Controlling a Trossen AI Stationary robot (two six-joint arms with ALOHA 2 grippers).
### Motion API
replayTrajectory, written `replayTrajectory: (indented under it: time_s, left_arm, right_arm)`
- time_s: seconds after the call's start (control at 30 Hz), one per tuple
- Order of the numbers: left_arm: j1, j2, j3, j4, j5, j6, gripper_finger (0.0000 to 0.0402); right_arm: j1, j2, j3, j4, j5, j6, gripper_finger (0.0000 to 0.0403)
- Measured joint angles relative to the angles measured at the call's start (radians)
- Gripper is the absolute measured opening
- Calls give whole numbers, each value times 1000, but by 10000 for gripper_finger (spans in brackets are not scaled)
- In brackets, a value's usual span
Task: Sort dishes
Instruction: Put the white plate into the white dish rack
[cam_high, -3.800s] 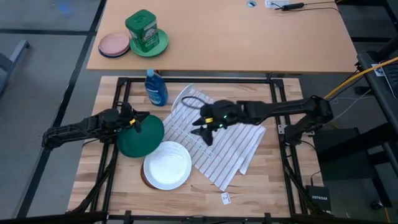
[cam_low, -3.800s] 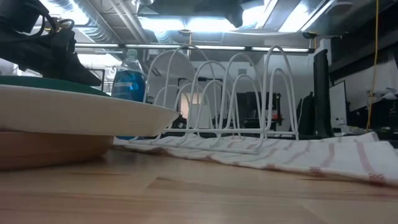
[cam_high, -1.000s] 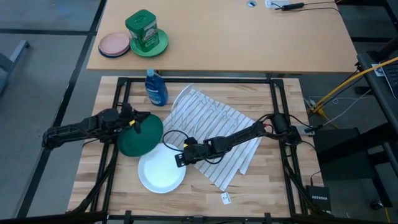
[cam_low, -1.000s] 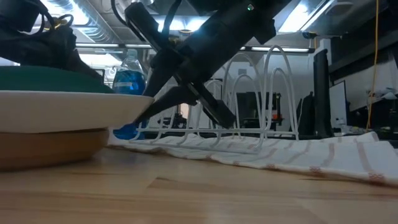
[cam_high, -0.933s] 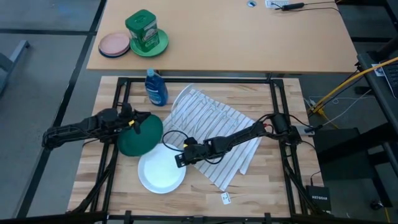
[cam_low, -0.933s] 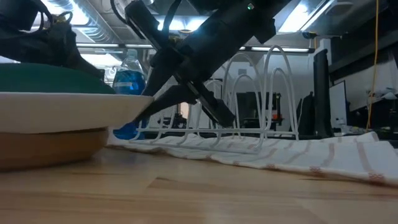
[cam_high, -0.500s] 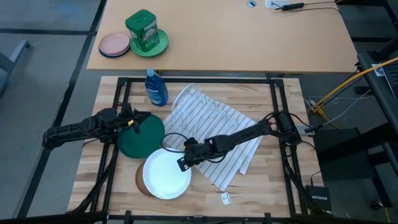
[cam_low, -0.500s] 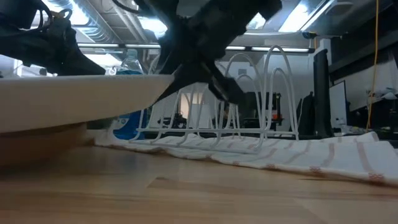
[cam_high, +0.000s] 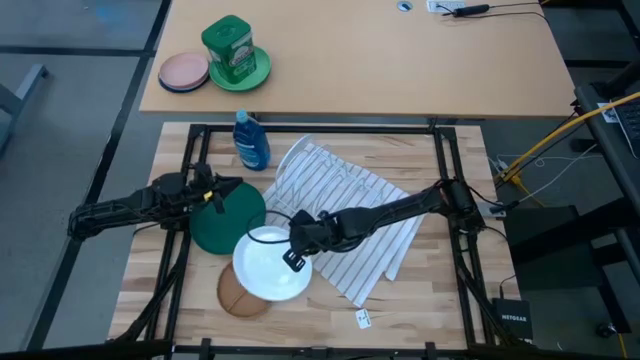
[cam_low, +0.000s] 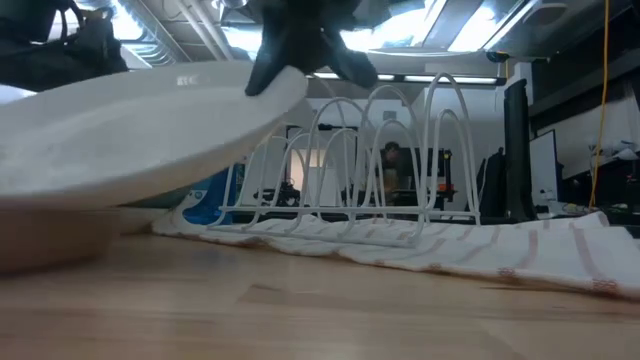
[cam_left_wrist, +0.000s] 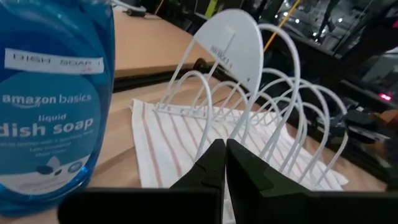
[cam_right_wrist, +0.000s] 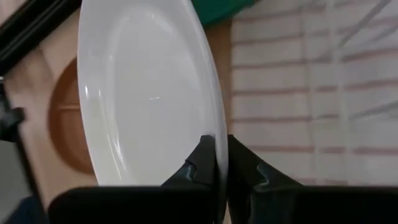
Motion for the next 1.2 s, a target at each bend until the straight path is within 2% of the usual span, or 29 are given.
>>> replayTrajectory:
  time_s: [0.1,0.2,0.47,0.57,0.63,0.77,0.97,1.1,1.2]
  left_arm:
    - [0,0,0,44,18,11,5]
    - [0,0,0,113,88,48,5]
    - [0,0,1,454,387,112,5]
    - [0,0,1,541,515,125,5]
    - [-1,0,1,583,560,117,7]
    - [-11,0,1,624,568,85,35]
    - [-40,0,1,645,569,48,116]
    - [-71,0,1,643,569,105,156]
    - [-98,0,1,642,551,173,166]
  right_arm:
    - [-1,2,44,-46,56,-61,14]
    - [-1,2,83,-64,103,-159,14]
    - [-1,2,172,-105,184,-355,14]
    - [-1,2,200,-119,223,-440,14]
    - [-1,2,211,-112,238,-486,14]
    - [-1,2,231,-113,276,-589,14]
    - [-1,2,270,-115,327,-746,14]
    - [-1,2,316,-114,398,-835,14]
    - [-3,2,352,-115,457,-900,14]
